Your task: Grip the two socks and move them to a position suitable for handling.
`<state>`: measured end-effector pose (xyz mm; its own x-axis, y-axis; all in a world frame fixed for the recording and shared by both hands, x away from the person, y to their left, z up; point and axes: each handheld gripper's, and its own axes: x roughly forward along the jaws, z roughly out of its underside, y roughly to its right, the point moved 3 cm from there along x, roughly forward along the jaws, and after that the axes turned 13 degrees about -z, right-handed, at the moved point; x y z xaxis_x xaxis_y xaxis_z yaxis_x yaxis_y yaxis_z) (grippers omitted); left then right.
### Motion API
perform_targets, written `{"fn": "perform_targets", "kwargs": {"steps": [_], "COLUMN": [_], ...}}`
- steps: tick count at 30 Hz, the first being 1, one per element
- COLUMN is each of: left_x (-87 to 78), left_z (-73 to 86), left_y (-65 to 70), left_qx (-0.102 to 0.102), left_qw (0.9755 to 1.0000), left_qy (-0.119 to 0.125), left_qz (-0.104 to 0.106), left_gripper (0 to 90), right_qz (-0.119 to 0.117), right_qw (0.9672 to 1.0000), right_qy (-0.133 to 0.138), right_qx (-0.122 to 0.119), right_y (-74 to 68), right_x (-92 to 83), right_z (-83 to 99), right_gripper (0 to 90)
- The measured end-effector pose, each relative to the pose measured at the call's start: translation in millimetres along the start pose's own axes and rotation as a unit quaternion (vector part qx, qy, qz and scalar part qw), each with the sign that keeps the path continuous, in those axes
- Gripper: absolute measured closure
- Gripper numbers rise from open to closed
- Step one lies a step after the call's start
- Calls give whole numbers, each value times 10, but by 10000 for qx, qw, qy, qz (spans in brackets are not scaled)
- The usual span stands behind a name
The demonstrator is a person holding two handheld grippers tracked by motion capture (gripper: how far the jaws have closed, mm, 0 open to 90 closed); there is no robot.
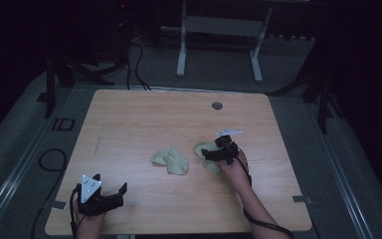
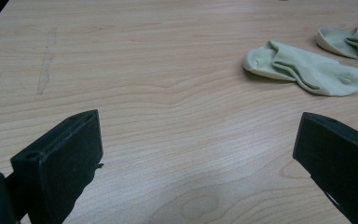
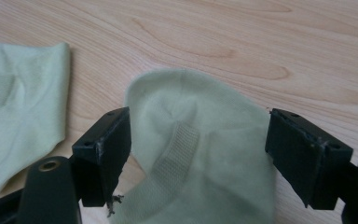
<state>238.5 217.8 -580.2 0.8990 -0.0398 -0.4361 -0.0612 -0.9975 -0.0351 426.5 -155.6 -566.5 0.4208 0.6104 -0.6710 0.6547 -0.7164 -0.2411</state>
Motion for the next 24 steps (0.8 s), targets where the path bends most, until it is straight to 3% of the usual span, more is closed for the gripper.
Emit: {"fn": "perform_targets", "kwargs": {"steps": [9,10,11,12,15,16,22,24], "left_x": [15,18,21,23,27,25,23,31], "left_z": [11,12,15,19,25,25,29,32], "left_y": [-7,-3,-2,-3,-3,-8,-10,-8], "left_qx": [27,50,57,77,75,38,20,17], "left_qw": [10000,10000,10000,10000,10000,10000,10000,10000], "left_qy": [-30,-15,-13,-19,-32,-41,-53,-58], "left_qz": [8,-12,-4,-18,-21,-19,-20,-5], "left_gripper": [13,13,13,13,13,13,13,13], "right_qz": [210,285,494,533,499,512,453,456], "right_qw": [9997,9995,9980,9974,9978,9976,9966,9957], "right_qy": [-114,-89,-181,-165,-55,33,-75,-207], "right_qx": [-64,-109,-357,-459,-438,-456,-678,-778], "right_y": [5,4,-16,-31,-34,-47,-94,-107], "right_x": [171,175,180,182,175,164,161,162], "right_z": [53,55,72,83,107,127,115,96], "right_gripper": [251,277,331,351,375,490,730,758]}}
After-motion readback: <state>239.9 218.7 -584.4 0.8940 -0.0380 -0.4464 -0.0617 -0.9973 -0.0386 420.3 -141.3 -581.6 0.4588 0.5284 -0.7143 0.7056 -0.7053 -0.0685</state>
